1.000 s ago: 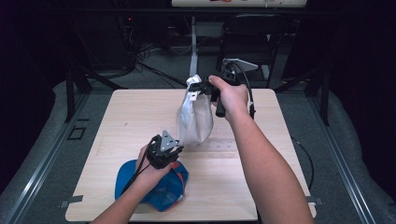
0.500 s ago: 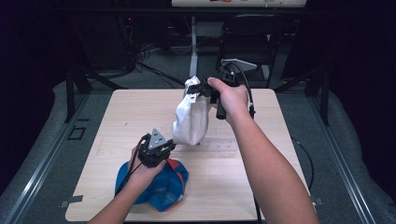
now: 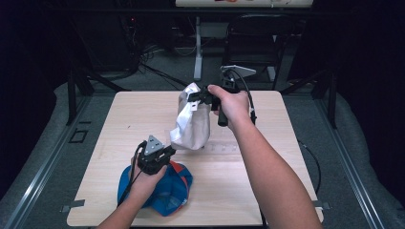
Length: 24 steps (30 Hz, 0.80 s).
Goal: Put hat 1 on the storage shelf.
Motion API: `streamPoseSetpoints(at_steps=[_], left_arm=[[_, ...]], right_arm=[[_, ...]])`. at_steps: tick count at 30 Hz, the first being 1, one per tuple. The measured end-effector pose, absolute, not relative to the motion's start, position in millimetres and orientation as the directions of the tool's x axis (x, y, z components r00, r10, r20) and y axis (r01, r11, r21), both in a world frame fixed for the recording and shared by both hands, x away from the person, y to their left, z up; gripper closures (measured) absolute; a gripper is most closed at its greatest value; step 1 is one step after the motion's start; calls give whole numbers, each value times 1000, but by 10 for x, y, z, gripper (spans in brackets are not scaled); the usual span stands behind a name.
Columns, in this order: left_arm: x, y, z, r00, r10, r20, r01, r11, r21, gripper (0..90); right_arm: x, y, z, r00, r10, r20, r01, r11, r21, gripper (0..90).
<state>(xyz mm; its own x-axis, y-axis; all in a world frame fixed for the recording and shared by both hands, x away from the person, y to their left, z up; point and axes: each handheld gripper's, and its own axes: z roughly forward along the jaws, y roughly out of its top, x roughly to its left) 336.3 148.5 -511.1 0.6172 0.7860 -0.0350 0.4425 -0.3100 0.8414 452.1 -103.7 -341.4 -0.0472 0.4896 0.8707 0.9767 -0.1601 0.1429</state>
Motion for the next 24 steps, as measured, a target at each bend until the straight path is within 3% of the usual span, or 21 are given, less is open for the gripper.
streamPoseSetpoints(at_steps=[9, 19, 24], left_arm=[[3360, 1579, -5233, 558, 812, -172, 528, -187, 829, 827], [3385, 1618, -5297, 539, 816, -211, 573, -171, 802, 828], [3384, 1589, -5348, 561, 811, -166, 557, -222, 800, 825]], right_arm=[[4520, -957, -3478, -68, 567, 821, 976, -134, 173, 807], [4552, -975, -3674, -66, 642, 764, 971, -134, 197, 802], [4573, -979, -3756, -72, 659, 749, 971, -125, 203, 794]])
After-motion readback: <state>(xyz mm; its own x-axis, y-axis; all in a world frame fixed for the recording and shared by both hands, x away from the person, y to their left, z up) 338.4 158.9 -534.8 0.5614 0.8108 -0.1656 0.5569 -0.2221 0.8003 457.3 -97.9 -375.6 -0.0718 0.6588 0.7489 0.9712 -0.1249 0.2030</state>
